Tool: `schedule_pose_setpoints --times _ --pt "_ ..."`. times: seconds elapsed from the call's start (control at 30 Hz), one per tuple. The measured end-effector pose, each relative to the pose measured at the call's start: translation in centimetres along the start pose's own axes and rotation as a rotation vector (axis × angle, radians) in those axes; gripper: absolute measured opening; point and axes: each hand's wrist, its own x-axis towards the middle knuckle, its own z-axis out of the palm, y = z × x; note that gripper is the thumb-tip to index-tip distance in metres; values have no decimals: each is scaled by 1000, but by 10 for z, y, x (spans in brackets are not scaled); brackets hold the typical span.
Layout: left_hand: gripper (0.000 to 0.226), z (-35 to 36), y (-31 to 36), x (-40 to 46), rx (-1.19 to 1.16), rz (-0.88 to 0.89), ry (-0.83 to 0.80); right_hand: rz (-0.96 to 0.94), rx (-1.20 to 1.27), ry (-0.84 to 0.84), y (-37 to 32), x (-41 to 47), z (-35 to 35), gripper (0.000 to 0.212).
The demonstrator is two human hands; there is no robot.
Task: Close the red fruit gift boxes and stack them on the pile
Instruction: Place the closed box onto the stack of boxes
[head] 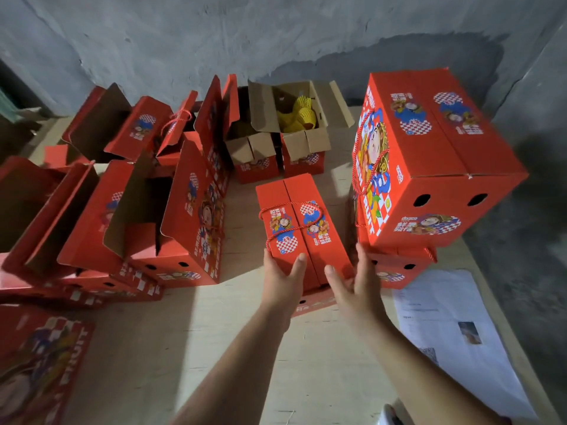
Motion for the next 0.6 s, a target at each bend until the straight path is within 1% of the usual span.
schedule_pose_setpoints --times 0.03,0.07,0.1,0.17,0.2,0.27,0.33,0.37,0.43,0.5,0.53,0.57,0.6 --pt "53 2 -2 2 -22 20 -10 131 107 -97 -4 7 3 61" --pt "54 2 -4 3 -22 38 -4 203 163 -141 -6 12 6 52" --pt "55 1 -6 4 -19 59 4 203 129 -134 -8 14 7 44" --pt "52 -2 -8 7 -26 74 -20 183 41 -84 -11 11 8 38" --pt "49 -4 -8 9 -34 75 -54 184 35 -69 -11 9 9 39" --pt "45 -8 -4 20 -40 77 -143 202 74 -10 -11 6 10 50" --pt "50 -3 6 37 -55 54 -207 194 164 65 -14 1 13 60" --pt "54 1 12 46 -26 40 -216 145 176 97 -19 -7 15 64" --pt "57 12 20 57 109 40 -202 -37 102 148 -24 -30 27 71" --pt "57 20 21 55 191 22 -111 -149 9 125 -25 -47 34 77" --pt "59 22 16 50 192 6 -26 -205 -87 105 -22 -48 31 78" --pt "57 23 8 43 149 -2 49 -282 -233 81 -16 -43 25 75" --pt "52 22 -1 34 71 -9 79 -362 -390 48 -10 -33 17 71"
